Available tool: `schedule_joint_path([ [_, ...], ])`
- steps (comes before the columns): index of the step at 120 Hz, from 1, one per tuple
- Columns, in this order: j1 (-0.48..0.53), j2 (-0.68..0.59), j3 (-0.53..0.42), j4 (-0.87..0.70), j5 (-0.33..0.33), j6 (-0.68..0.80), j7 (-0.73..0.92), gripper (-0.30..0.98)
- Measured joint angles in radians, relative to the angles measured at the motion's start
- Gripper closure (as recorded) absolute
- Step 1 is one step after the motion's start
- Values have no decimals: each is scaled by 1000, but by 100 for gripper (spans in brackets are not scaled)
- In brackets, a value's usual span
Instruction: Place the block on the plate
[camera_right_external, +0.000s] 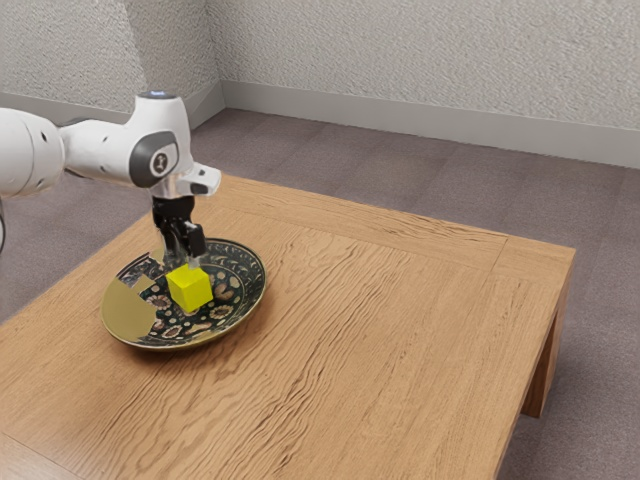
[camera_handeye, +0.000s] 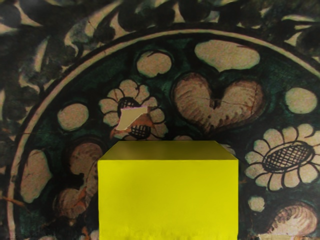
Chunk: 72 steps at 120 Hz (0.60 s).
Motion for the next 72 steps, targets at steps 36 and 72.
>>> schedule_joint_path([
  [36, -25, -142, -5, -16, -9, -57, 3, 1],
  [72, -33, -268, -3, -11, -33, -141, -4, 0],
])
